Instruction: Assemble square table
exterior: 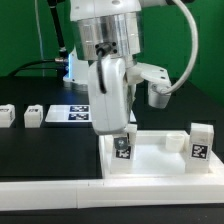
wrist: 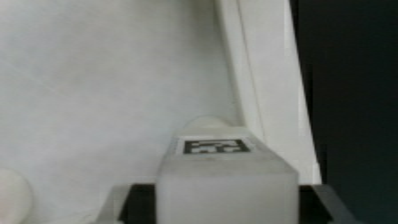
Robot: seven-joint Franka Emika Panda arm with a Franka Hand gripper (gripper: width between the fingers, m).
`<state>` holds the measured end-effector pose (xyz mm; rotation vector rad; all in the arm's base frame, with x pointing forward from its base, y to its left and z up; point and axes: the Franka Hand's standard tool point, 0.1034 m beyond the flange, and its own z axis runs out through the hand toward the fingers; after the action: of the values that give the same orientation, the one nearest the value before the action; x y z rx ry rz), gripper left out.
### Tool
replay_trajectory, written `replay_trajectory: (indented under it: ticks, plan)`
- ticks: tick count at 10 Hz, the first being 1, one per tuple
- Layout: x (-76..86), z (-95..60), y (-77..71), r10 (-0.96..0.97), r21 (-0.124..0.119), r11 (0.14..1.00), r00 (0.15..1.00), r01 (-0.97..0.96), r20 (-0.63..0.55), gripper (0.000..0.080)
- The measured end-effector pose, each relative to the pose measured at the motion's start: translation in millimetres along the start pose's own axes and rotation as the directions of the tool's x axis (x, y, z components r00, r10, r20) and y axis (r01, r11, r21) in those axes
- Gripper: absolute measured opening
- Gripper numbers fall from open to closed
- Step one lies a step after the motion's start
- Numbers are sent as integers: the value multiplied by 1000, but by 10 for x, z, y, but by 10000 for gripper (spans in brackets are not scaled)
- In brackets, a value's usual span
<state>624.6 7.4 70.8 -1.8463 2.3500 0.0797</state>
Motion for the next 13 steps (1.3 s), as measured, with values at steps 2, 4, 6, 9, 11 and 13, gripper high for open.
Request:
replay_trajectory:
  ticks: [2,4,6,9,11,13]
  plan:
    - [4,15,3,-117,-1,993,993,117,-3,366]
    - [-9,50,21,-399,-12,917,917,399,-1,622]
    - [-11,52,24,-536,-13,844,844,536,0,641]
    - [-21,49,17,-808,-40,588,589,808,-8,649]
    - [-41,37,8,-957,-75,290,290,954,0,649]
    - [31,25,-12,-984,-71,179,177,981,-33,649]
